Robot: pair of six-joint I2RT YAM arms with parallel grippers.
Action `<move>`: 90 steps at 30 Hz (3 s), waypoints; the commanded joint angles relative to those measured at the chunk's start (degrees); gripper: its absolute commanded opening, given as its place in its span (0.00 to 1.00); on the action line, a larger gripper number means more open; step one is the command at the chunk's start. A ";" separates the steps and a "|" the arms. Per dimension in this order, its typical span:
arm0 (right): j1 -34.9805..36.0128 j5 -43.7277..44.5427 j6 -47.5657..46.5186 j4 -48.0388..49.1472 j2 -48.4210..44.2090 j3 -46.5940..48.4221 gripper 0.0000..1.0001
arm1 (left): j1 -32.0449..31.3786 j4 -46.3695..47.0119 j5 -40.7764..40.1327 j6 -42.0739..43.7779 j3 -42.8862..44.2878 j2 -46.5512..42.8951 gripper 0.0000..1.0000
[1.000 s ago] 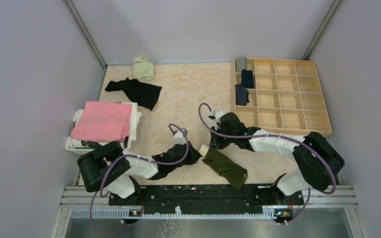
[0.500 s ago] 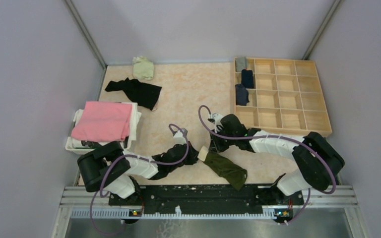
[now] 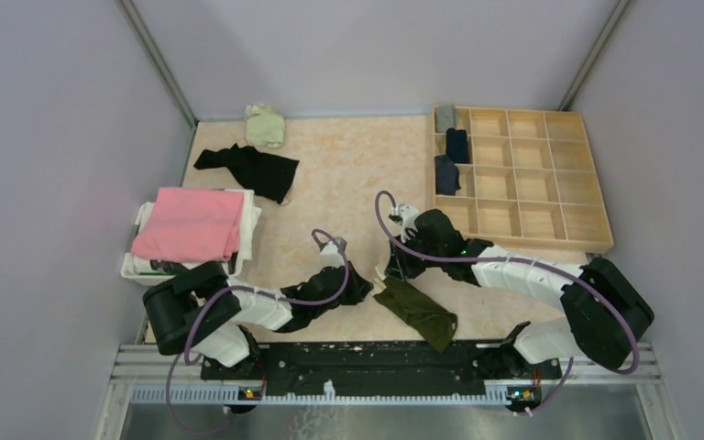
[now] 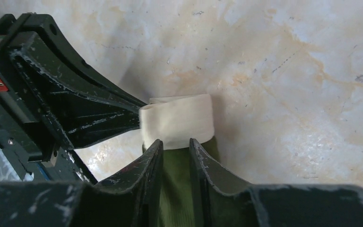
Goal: Roll the underwear
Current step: Fold the underwear at the center of the board.
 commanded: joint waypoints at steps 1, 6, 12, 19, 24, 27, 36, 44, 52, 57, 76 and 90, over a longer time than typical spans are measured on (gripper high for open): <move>0.03 0.32 -0.29 0.79 -2.05 0.10 0.29 | -0.25 -1.88 0.10 -0.11 0.81 0.50 0.00; 0.08 -0.23 -0.47 1.72 -0.57 -0.21 0.30 | -0.28 -1.88 0.11 -0.10 0.78 0.55 0.00; 0.02 1.82 -0.30 1.96 -1.48 -0.53 0.31 | -0.26 -1.92 0.09 0.03 0.85 0.48 0.00; -1.48 8.93 -1.63 -0.53 -4.85 1.15 0.40 | -0.23 -1.96 0.22 -0.02 0.92 0.48 0.00; -3.63 6.61 -3.37 -2.05 -0.61 3.59 0.48 | -0.24 -2.13 0.25 0.00 0.94 0.35 0.00; -4.24 6.66 -3.28 -1.51 2.52 4.33 0.49 | -0.24 -2.23 0.23 0.07 0.93 0.30 0.00; -5.08 5.26 -2.06 1.03 4.93 3.74 0.47 | -0.28 -3.49 1.19 0.84 1.45 -4.62 0.00; -5.55 6.05 -1.45 0.98 3.19 2.87 0.47 | -0.23 -8.30 1.23 4.73 4.45 -12.56 0.01; -6.12 5.45 -1.34 0.57 3.01 3.48 0.47 | -0.15 -5.97 1.76 6.01 4.36 -8.97 0.00; -6.20 5.37 -1.29 0.05 2.44 3.57 0.47 | -0.14 -2.37 3.10 5.70 3.22 -6.48 0.00; -6.40 0.65 -2.03 0.79 4.33 3.75 0.51 | 2.38 4.75 6.37 6.57 4.36 3.33 0.00; -6.46 -7.71 -3.64 1.98 7.99 3.84 0.55 | 4.09 5.86 7.41 6.27 3.59 5.66 0.00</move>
